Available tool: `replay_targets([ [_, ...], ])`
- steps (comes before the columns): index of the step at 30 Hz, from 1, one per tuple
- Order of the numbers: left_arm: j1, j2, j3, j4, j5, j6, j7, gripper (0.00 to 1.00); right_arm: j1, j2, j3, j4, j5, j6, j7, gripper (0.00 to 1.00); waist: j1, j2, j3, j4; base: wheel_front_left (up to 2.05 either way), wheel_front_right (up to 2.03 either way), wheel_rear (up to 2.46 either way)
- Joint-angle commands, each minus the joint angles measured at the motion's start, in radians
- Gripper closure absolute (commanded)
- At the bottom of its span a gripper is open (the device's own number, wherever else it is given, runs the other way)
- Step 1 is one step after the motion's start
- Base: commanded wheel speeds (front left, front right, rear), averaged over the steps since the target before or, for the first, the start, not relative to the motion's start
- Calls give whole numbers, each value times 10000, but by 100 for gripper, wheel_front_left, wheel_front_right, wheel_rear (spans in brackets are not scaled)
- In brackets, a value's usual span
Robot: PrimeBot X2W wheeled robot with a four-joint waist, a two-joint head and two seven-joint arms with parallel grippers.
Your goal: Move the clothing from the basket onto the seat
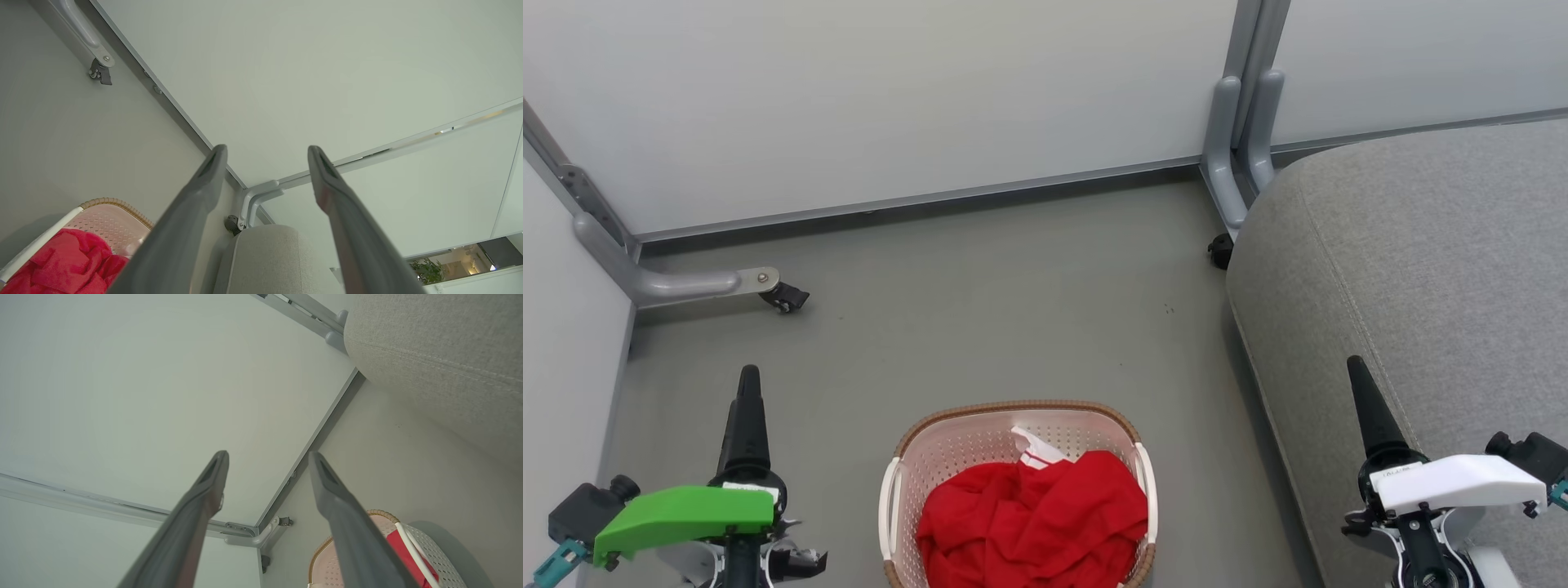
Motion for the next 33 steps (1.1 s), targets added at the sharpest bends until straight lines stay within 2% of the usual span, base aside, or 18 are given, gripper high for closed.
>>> replay_targets([
  [1, -333, 71, -62, -223, 467, 59, -101, 0, -243, -78, 37, -220, -373, 3, -120, 0, 0, 0, -1, 4, 0, 0, 0],
  [19, -354, 94, -875, -629, 3729, 685, -695, 0, -300, -101, 357, -388, -3214, 4, -715, 0, 0, 0, 7, 57, 0, 0, 0],
  [33, -398, 106, -1274, -604, 5546, 943, -1086, 0, -335, -117, 623, -222, -4992, 4, -1102, 0, 0, 0, 14, 102, 0, 0, 0],
])
